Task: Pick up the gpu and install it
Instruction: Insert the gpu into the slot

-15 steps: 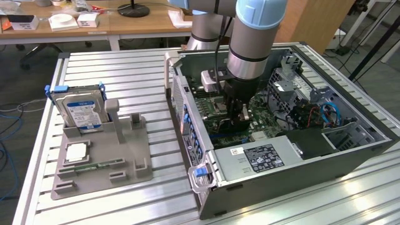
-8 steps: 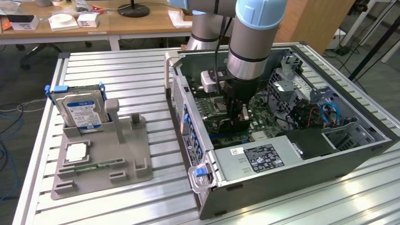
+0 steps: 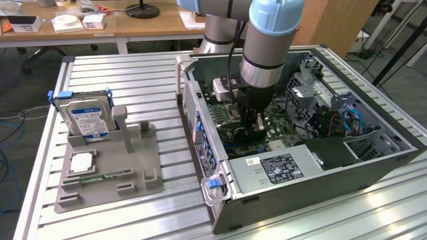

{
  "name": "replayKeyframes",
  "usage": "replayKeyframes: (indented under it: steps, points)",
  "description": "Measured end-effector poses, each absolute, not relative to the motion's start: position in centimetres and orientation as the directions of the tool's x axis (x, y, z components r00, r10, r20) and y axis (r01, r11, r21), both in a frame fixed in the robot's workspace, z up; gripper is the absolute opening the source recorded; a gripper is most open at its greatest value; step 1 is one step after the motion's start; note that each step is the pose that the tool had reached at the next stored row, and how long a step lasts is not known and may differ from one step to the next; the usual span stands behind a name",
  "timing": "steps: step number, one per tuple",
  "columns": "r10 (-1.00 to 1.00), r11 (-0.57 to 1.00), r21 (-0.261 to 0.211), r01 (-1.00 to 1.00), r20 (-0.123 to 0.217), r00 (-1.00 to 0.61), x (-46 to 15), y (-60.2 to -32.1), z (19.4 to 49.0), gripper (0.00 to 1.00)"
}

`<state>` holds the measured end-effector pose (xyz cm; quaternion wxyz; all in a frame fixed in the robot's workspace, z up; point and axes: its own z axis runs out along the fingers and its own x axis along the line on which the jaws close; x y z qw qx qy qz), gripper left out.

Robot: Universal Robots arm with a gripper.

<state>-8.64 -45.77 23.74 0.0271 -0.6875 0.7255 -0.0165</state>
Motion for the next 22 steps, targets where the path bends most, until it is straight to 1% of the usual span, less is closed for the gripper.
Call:
replayKeyframes:
  steps: [7,9,10,11,12,13,18,22]
  points:
    - [-0.998,0.055,-0.062,-0.997,-0.019,-0.054,-8.7,-45.7,23.6,0.27]
    - [-0.998,0.054,-0.061,-0.997,-0.017,-0.053,-8.6,-45.8,23.7,0.39]
    - [-0.998,0.054,-0.061,-0.997,-0.017,-0.053,-8.6,-45.8,23.7,0.39]
    - [-0.998,0.054,-0.061,-0.997,-0.017,-0.053,-8.6,-45.8,23.7,0.45]
    - [-0.998,0.054,-0.061,-0.997,-0.017,-0.053,-8.6,-45.8,23.7,0.45]
    - [-0.998,0.054,-0.061,-0.997,-0.017,-0.053,-8.6,-45.8,23.7,0.51]
    - [-0.998,0.054,-0.061,-0.997,-0.017,-0.053,-8.6,-45.8,24.0,0.51]
    - [-0.998,0.054,-0.061,-0.997,-0.017,-0.053,-8.6,-45.8,25.6,0.51]
